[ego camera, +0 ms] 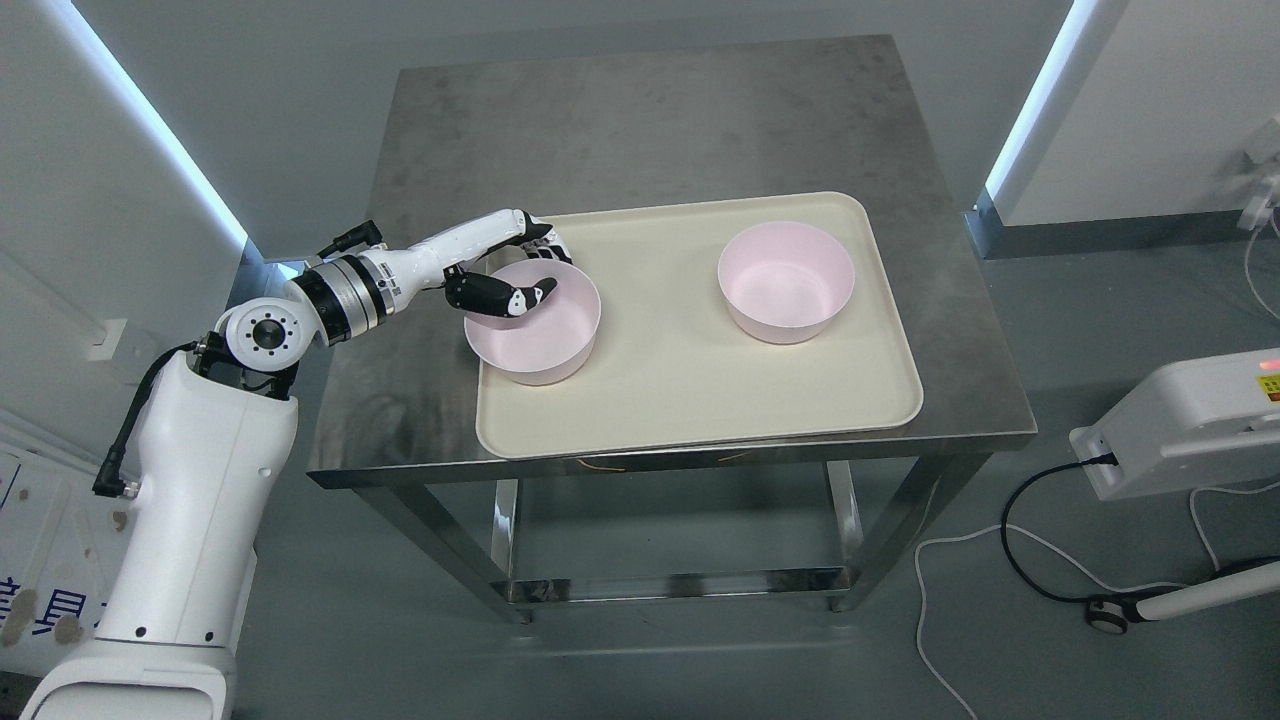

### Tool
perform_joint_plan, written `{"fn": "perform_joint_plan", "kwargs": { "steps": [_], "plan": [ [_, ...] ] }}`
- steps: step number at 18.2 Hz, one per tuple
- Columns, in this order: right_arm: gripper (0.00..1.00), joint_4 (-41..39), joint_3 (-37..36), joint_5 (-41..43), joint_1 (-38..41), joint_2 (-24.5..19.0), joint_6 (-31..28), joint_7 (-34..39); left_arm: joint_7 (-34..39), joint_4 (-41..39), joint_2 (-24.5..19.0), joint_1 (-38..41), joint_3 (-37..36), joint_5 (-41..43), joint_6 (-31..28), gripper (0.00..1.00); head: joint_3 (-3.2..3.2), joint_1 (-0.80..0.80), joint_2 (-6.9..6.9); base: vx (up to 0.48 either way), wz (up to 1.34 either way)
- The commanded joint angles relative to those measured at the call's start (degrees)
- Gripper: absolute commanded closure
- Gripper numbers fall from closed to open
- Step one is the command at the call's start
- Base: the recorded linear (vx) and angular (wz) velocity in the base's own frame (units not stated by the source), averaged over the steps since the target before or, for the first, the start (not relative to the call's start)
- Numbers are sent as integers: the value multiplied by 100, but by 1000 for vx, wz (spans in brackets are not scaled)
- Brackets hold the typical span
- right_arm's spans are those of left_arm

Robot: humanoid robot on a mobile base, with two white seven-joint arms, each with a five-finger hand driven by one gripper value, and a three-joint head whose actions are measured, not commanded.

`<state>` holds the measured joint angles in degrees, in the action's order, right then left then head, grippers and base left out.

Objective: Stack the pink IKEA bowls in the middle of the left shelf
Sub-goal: 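Grasp the rim of the nearer pink bowl with the left hand, then lift the pink bowl and lower it into the other pink bowl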

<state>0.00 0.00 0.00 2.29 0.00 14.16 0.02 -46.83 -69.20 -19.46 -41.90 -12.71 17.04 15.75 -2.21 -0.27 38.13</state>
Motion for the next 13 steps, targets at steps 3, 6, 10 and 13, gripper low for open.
{"fn": "perform_joint_plan", "kwargs": {
  "steps": [3,6,10,13],
  "plan": [
    [0,-100,-26,9,0,100,-1,-2,-150,-93,688,-599,593,-42,113,99,0,0,0,0,0],
    [0,-100,-26,9,0,100,-1,-2,-283,-269,1136,-1047,647,-43,52,100,0,0,0,-2,-17],
    [0,-100,-26,9,0,100,-1,-2,-450,-287,1846,-1365,245,-16,60,100,0,0,0,1,-6],
    [0,-100,-26,9,0,100,-1,-2,-101,-217,1846,-1339,-956,54,69,100,0,0,0,0,0]
  ]
}}
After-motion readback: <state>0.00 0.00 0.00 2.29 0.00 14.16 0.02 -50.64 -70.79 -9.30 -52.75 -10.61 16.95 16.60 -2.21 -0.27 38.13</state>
